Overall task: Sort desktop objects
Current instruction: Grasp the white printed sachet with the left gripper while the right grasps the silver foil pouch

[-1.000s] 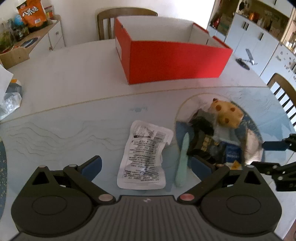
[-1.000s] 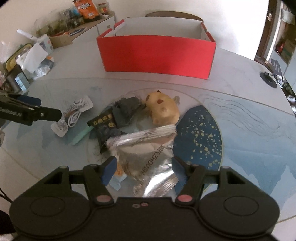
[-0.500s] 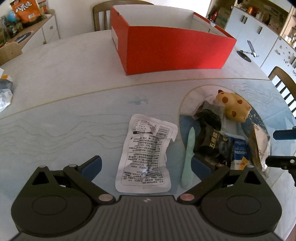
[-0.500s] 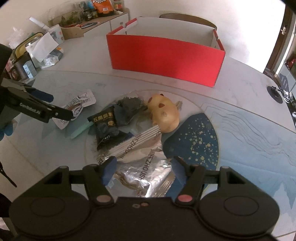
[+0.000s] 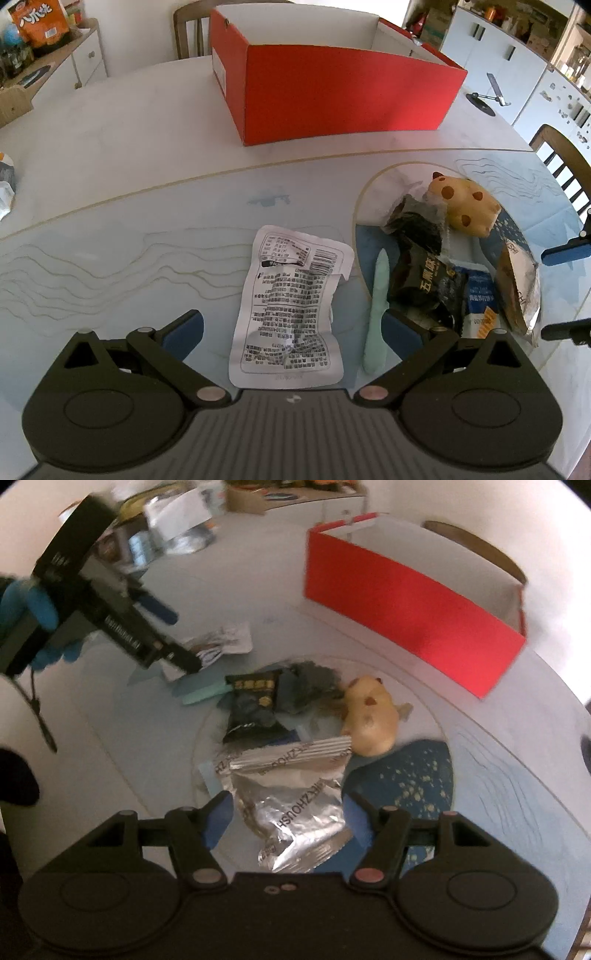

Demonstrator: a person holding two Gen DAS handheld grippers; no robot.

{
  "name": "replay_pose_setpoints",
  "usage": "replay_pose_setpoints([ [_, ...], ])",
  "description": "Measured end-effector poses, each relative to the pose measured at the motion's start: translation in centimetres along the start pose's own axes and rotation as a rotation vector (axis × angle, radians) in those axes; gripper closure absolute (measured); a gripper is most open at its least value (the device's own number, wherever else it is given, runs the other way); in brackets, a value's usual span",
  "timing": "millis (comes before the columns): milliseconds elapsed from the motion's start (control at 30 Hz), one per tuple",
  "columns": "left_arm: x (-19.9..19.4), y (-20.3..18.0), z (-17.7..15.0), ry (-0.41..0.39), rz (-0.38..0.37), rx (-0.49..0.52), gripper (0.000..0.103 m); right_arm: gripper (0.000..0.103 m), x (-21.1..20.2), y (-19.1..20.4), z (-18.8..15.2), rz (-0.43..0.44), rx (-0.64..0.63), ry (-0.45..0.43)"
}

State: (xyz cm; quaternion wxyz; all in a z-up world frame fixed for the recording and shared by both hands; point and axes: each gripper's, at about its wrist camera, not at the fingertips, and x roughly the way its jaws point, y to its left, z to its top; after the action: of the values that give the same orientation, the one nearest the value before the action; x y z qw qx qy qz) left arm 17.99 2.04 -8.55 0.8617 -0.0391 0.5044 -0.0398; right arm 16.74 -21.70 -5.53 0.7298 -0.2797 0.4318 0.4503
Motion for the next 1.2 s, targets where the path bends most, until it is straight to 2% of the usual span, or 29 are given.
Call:
replay_pose_setpoints([
  [133,0.5,-0.1,0.2,0.007,0.002,0.002,0.0,0.037,0.9,0.2,0.1,0.002,-0.079,0.012],
  [467,2.1,0.5,0.5,0.018,0.013,-0.051,0.001,0.036,3.5,-1.0,0.0,0.039,-0.055,0.011],
  [600,1.9,0.6,0.6,0.001,0.0,-0.074,0.016,0.038,3.8,-2.6,-0.3,0.089,0.081,-0.021],
  [733,1.8,0.6,0.6,-0.005,-0.014,-0.083,0.018,0.039,3.9,-4.0,-1.0,0.123,0.205,-0.04],
  [767,1.8,0.6,0.6,-0.008,-0.014,-0.086,0.02,0.039,4.0,-4.0,-1.2,0.124,0.219,-0.042],
  [833,1.7,0.7,0.7,-0.015,-0.016,-0.094,0.028,0.039,4.0,-3.9,-1.5,0.118,0.234,-0.052],
  [967,1.7,1.0,0.9,-0.017,-0.024,-0.111,0.035,0.039,3.9,-3.7,-1.6,0.121,0.248,-0.058],
  [1033,1.6,1.2,1.0,-0.015,-0.024,-0.126,0.044,0.041,3.8,-3.8,-1.7,0.12,0.257,-0.061],
  [1200,1.5,1.8,0.9,-0.017,-0.047,-0.161,0.048,0.047,3.3,-3.8,-1.7,0.117,0.283,-0.07],
])
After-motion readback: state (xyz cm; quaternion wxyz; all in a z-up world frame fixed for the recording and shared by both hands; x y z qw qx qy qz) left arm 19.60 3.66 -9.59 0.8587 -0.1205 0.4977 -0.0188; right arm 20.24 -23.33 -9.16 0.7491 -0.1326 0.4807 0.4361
